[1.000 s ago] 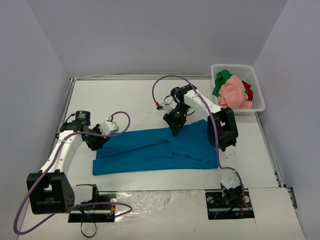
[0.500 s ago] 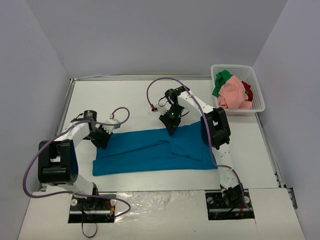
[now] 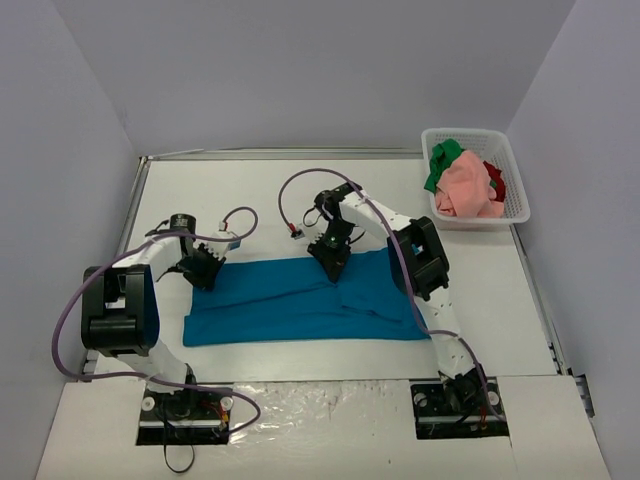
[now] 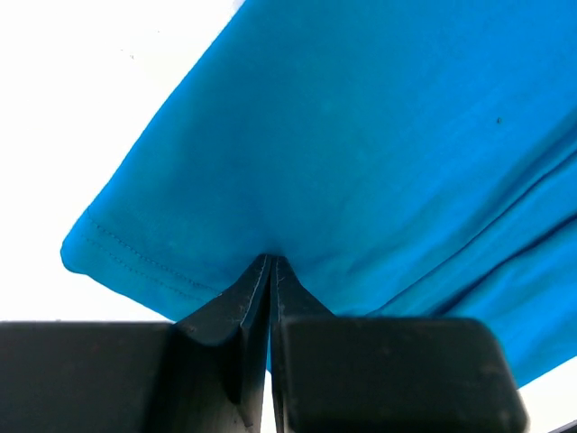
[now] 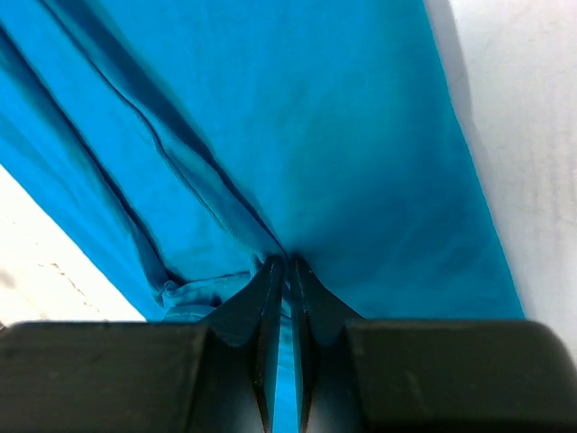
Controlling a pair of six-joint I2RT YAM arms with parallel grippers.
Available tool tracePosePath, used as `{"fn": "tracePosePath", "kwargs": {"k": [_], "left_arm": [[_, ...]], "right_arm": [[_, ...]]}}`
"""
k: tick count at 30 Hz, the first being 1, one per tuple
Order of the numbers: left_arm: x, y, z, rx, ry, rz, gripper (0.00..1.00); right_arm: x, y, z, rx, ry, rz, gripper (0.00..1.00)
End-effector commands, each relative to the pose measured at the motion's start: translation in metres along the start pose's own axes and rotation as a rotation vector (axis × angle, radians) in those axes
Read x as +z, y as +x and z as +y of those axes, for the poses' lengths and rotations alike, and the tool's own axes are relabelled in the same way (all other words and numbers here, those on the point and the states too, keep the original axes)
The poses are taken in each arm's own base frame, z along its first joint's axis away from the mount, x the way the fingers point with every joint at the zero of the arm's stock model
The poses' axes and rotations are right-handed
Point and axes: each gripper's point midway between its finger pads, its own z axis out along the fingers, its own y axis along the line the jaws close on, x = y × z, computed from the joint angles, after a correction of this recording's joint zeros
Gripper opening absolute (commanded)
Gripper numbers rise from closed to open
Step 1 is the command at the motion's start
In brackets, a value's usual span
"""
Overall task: Fold and stack the t-shirts
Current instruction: Fold the other side of the tshirt into a rectangle
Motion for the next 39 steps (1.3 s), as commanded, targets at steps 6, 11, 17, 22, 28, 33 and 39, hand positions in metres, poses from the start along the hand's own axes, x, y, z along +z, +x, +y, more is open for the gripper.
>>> {"fn": "tracePosePath", "kwargs": {"k": [6, 11, 17, 22, 28, 33, 39], "left_arm": [[0.001, -0.003, 0.011, 0.001, -0.042, 0.007, 0.02], [0.003, -0.003, 0.012, -0.010, -0.042, 0.010, 0.02], [0.003, -0.003, 0.013, -0.015, -0.047, 0.009, 0.02], [0.001, -0.004, 0.013, -0.016, -0.050, 0.006, 0.02], [-0.001, -0.005, 0.010, -0.009, -0.040, 0.005, 0.02], [-0.002, -0.007, 0.010, -0.010, -0.039, 0.000, 0.03], [0.000, -0.006, 0.010, -0.007, -0.047, 0.005, 0.02]], "right_arm": [[0.010, 0.034, 0.027, 0.006, -0.060, 0.112, 0.04], [0.012, 0.048, 0.034, 0.005, -0.068, 0.130, 0.05], [0.031, 0.061, 0.028, 0.019, -0.071, 0.174, 0.07], [0.028, 0.052, 0.024, 0.022, -0.056, 0.168, 0.10], [-0.030, 0.027, 0.042, -0.062, -0.004, 0.082, 0.31], [-0.065, 0.048, 0.044, -0.061, 0.055, 0.052, 0.42], [-0.064, 0.110, 0.023, 0.059, 0.090, 0.101, 0.21]]}}
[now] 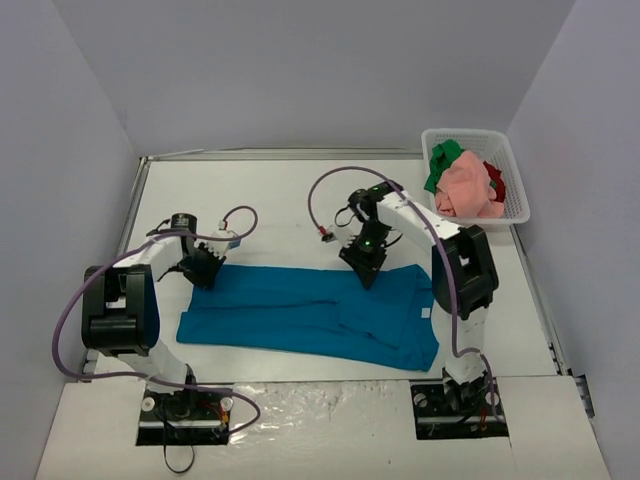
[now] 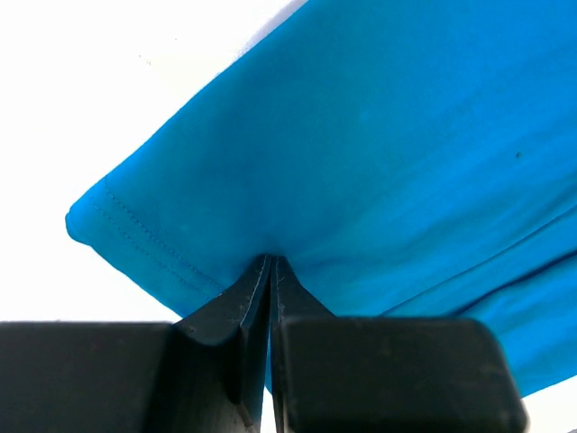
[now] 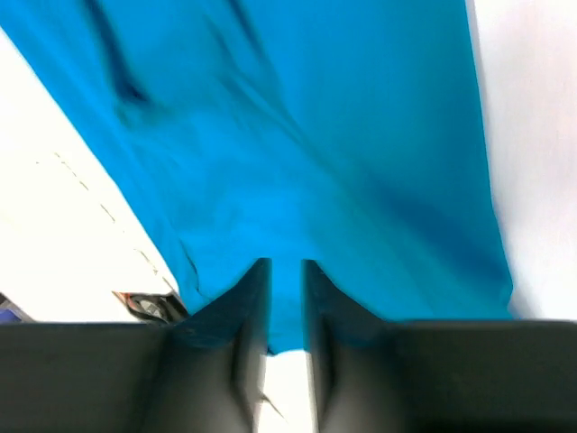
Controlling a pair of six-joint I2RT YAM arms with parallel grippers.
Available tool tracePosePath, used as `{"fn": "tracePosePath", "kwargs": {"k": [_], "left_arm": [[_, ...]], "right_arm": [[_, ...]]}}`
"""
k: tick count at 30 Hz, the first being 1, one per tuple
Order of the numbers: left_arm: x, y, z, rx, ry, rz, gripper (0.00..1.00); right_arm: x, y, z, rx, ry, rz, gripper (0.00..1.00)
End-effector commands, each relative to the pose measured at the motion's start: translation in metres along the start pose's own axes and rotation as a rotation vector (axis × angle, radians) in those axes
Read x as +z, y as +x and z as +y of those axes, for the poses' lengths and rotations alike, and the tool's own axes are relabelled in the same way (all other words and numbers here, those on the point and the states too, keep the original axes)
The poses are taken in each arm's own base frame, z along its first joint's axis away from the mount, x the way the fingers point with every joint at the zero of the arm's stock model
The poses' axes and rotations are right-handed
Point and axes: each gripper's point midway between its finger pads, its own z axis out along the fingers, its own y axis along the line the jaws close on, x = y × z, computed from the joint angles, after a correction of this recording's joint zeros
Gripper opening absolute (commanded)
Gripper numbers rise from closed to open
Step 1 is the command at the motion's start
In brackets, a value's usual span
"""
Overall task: Fold and stack the t-shirts
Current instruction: Fold the other side of the tshirt into a rectangle, then rotate the tshirt 90 degrees
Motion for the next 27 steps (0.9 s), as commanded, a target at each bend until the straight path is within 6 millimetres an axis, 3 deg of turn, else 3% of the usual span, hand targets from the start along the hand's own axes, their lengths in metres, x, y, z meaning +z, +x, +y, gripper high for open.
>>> {"fn": "tracePosePath", "kwargs": {"k": [1, 2, 3, 7, 13, 17, 18, 20, 21, 23, 24, 26, 27], "left_arm": [[-0.001, -0.004, 0.007, 0.010, -0.026, 0.004, 0.03], [-0.001, -0.003, 0.007, 0.009, -0.027, 0.009, 0.02], [-0.001, -0.003, 0.008, 0.010, -0.030, 0.010, 0.02], [-0.003, -0.005, 0.012, 0.023, -0.049, 0.010, 0.02], [-0.009, -0.009, 0.017, 0.042, -0.065, 0.007, 0.02], [-0.007, -0.004, 0.014, 0.049, -0.058, 0.014, 0.02], [-0.007, -0.002, 0.013, 0.053, -0.058, 0.016, 0.02], [-0.005, 0.004, 0.010, 0.055, -0.053, 0.027, 0.02], [-0.004, 0.005, 0.009, 0.061, -0.050, 0.027, 0.02], [-0.007, 0.006, 0.008, 0.067, -0.057, 0.028, 0.02], [-0.009, 0.006, 0.006, 0.071, -0.053, 0.027, 0.02], [-0.012, 0.003, 0.003, 0.083, -0.042, 0.020, 0.02], [-0.012, 0.004, -0.001, 0.087, -0.031, 0.028, 0.02]], "right_arm": [[0.001, 0.059, -0.010, 0.112, 0.019, 0.112, 0.14], [0.002, 0.071, -0.017, 0.132, 0.045, 0.141, 0.03], [0.005, 0.078, -0.019, 0.146, 0.046, 0.148, 0.00], [0.020, 0.114, -0.021, 0.208, 0.006, 0.222, 0.00], [0.041, 0.118, -0.040, 0.254, -0.009, 0.243, 0.00], [0.044, 0.108, -0.072, 0.304, 0.021, 0.222, 0.00], [0.036, 0.097, -0.090, 0.324, 0.062, 0.186, 0.00], [0.041, 0.091, -0.111, 0.361, 0.080, 0.185, 0.00], [0.039, 0.079, -0.132, 0.388, 0.115, 0.156, 0.00], [0.036, 0.067, -0.152, 0.406, 0.142, 0.133, 0.00], [0.034, 0.052, -0.172, 0.420, 0.174, 0.096, 0.00], [0.031, 0.038, -0.187, 0.434, 0.187, 0.079, 0.00], [0.027, 0.018, -0.206, 0.447, 0.226, 0.026, 0.00]]}}
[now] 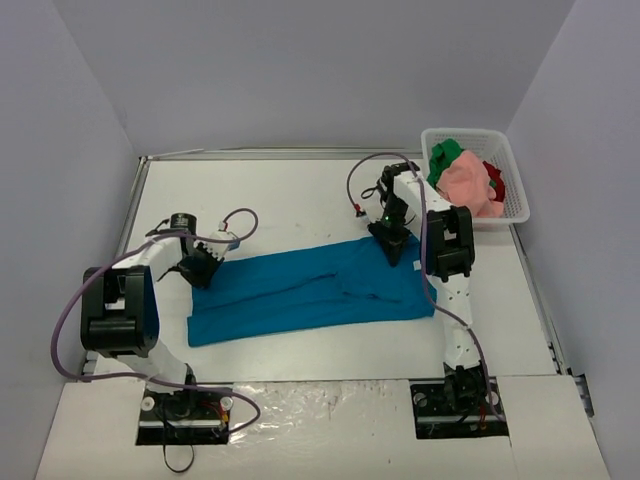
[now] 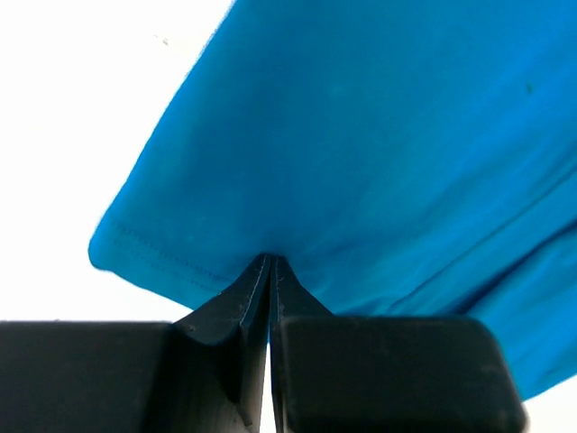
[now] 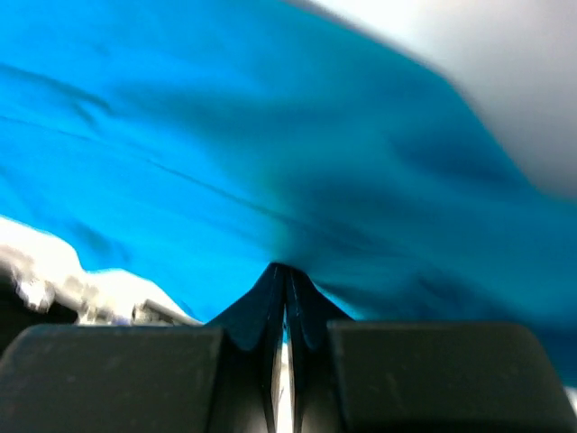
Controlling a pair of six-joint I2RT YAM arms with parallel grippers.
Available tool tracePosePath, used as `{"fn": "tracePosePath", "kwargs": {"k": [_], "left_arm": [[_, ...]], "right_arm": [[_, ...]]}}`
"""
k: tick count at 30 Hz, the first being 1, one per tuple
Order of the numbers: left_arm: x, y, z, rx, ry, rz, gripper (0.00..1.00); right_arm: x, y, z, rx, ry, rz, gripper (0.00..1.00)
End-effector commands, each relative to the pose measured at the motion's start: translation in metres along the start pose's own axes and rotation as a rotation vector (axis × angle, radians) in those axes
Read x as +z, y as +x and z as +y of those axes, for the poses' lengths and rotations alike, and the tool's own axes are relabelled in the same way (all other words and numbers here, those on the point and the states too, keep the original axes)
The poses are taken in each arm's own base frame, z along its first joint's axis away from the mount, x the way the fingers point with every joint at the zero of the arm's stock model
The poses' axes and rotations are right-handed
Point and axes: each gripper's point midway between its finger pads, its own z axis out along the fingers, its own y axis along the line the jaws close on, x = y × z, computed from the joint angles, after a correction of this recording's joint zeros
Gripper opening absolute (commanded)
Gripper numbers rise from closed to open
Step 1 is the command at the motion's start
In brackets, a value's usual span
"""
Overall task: Fold and stack the t-shirts
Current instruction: Rotate the tshirt 90 degrees
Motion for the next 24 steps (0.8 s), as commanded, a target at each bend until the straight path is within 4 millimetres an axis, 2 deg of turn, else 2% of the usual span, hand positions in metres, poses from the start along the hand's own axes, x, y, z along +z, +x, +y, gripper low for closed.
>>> {"fn": "tracePosePath", "kwargs": {"k": [1, 4, 5, 6, 7, 10, 11, 16, 21, 24], "left_arm": [[-0.012, -0.002, -0.009, 0.049, 0.015, -0.004, 0.02], [-0.011, -0.015, -0.033, 0.143, 0.053, 0.004, 0.02], [-0.010, -0.017, -0.038, 0.168, 0.058, 0.013, 0.02], [-0.009, -0.016, -0.041, 0.188, 0.049, 0.031, 0.02], [-0.006, -0.021, -0.050, 0.223, 0.060, 0.034, 0.02], [0.000, -0.024, -0.067, 0.254, 0.089, 0.060, 0.02], [0.003, -0.028, -0.078, 0.280, 0.099, 0.072, 0.02], [0.017, -0.031, -0.107, 0.347, 0.126, 0.135, 0.02], [0.035, -0.023, -0.115, 0.355, 0.148, 0.199, 0.02], [0.034, -0.030, -0.123, 0.351, 0.176, 0.186, 0.02]], "right_arm": [[0.006, -0.084, -0.056, 0.006, 0.172, -0.214, 0.00], [-0.006, -0.132, -0.069, 0.010, 0.274, -0.356, 0.00], [-0.010, -0.141, -0.071, 0.007, 0.305, -0.383, 0.00], [-0.006, -0.151, -0.073, 0.004, 0.309, -0.397, 0.00], [-0.017, -0.169, -0.070, 0.002, 0.335, -0.462, 0.00], [-0.014, -0.195, -0.062, -0.025, 0.344, -0.521, 0.00], [-0.013, -0.202, -0.060, -0.023, 0.347, -0.540, 0.00], [-0.022, -0.231, -0.049, -0.051, 0.410, -0.622, 0.00], [-0.028, -0.239, -0.051, -0.051, 0.439, -0.657, 0.00], [-0.029, -0.242, -0.050, -0.050, 0.436, -0.669, 0.00]]}}
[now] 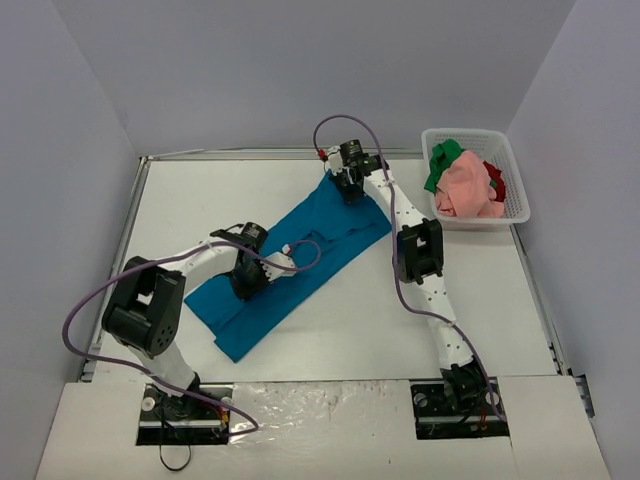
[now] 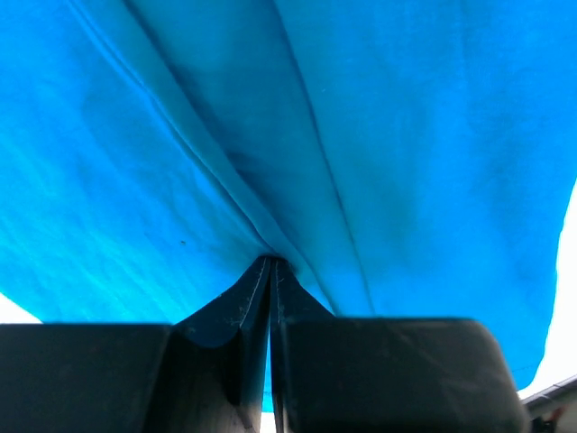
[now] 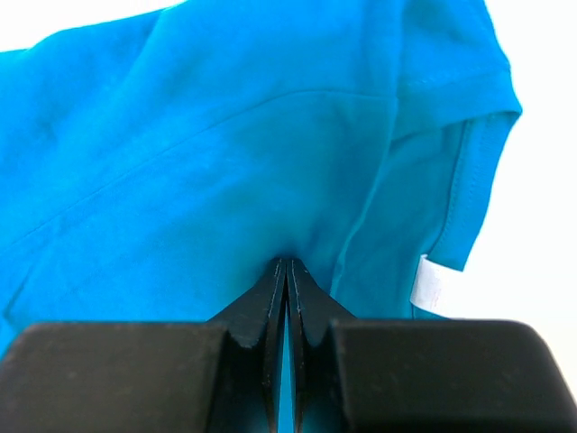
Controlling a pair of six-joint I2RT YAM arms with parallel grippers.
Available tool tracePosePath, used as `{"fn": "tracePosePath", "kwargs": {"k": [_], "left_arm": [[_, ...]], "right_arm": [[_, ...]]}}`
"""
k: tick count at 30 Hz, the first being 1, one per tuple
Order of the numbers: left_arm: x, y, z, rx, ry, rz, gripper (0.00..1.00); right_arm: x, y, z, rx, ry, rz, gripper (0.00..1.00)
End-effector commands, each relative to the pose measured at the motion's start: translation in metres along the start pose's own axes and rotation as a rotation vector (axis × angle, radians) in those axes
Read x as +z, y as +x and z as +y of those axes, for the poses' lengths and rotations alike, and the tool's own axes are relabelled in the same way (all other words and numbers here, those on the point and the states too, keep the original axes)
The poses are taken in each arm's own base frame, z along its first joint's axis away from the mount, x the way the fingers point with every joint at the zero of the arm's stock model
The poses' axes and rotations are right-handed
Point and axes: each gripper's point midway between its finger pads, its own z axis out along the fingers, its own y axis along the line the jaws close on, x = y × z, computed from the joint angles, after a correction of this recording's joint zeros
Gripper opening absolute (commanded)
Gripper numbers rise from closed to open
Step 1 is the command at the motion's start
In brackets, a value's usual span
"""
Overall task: Fold and stack the t-shirts
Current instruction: Rotate the tshirt 90 degrees
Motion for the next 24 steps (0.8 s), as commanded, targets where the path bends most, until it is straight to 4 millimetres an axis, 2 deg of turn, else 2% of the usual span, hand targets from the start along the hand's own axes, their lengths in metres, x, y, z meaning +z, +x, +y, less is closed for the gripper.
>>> {"fn": "tracePosePath", "kwargs": {"k": [1, 5, 6, 11, 13, 17, 20, 21, 24], "left_arm": [[0.016, -0.002, -0.018, -0.019, 0.078, 0.017, 0.02], [0.021, -0.014, -0.046, 0.041, 0.143, 0.040, 0.02], [0.022, -0.021, -0.059, 0.079, 0.157, 0.045, 0.02], [0.024, -0.054, -0.095, 0.164, 0.201, 0.026, 0.02], [0.027, -0.061, -0.110, 0.192, 0.223, 0.040, 0.02], [0.038, -0.075, -0.126, 0.222, 0.244, 0.075, 0.02], [0.040, -0.094, -0.137, 0.205, 0.265, 0.061, 0.02], [0.035, -0.108, -0.143, 0.180, 0.287, 0.032, 0.02], [0.033, -0.124, -0.158, 0.144, 0.355, 0.004, 0.02]], "right_arm": [[0.033, 0.033, 0.007, 0.029, -0.011, 0.079, 0.01], [0.031, 0.020, 0.011, 0.040, -0.032, 0.037, 0.04], [0.032, 0.016, 0.011, 0.042, -0.030, 0.023, 0.04], [0.032, 0.008, 0.011, 0.041, -0.014, -0.004, 0.05], [0.033, 0.008, 0.010, 0.041, -0.012, -0.007, 0.04], [0.034, 0.009, 0.008, 0.038, -0.001, -0.001, 0.04], [0.034, 0.009, 0.008, 0.032, 0.002, -0.003, 0.04], [0.033, 0.008, 0.007, 0.029, 0.004, -0.006, 0.04], [0.029, 0.001, 0.006, 0.016, 0.008, -0.023, 0.04]]}}
